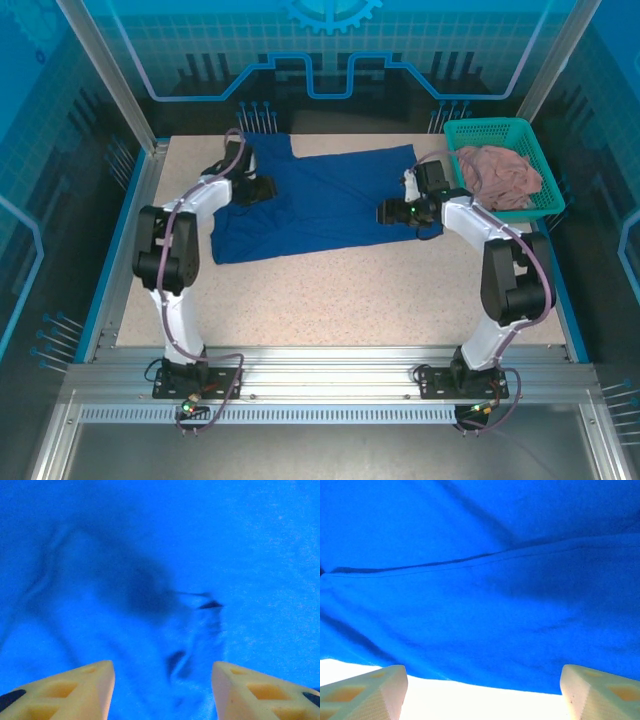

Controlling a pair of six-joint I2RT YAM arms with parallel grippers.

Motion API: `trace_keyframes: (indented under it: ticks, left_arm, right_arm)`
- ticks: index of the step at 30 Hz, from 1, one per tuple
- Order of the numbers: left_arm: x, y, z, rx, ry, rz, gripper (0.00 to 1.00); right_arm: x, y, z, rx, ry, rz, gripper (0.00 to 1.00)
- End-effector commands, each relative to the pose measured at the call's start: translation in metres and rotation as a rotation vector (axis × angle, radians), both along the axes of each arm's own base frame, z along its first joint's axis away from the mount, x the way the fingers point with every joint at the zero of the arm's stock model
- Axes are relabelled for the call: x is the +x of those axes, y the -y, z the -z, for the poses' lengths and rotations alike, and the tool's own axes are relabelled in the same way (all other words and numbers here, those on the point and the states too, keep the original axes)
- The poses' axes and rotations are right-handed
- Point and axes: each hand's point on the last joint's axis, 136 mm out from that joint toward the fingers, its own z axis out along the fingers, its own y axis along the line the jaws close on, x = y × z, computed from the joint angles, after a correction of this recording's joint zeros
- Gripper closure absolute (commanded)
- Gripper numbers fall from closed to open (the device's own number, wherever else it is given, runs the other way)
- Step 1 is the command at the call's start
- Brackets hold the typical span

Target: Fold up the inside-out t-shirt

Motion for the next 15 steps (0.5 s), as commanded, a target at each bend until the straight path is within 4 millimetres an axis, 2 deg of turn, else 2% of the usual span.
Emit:
trace_keyframes:
  ticks: [1,9,15]
  left_arm:
    - [-0.005,-0.014,0.006,-0.061,0.01,-0.058,0.44]
    - [-0.052,-0.041,0.038,-0.079,-0.071,-0.168,0.44]
    - [-0.081,-0.049,0.058,-0.069,-0.109,-0.198,0.44]
  right_arm:
    - [0.007,0.006,0.012,-0.056,-0.054,0.029,0.21]
    - [0.007,0.054,0.055,-0.061,-0.235,0.186,0.27]
    - [-0.015,0.079,0.071,-0.072,-0.343,0.246,0.33]
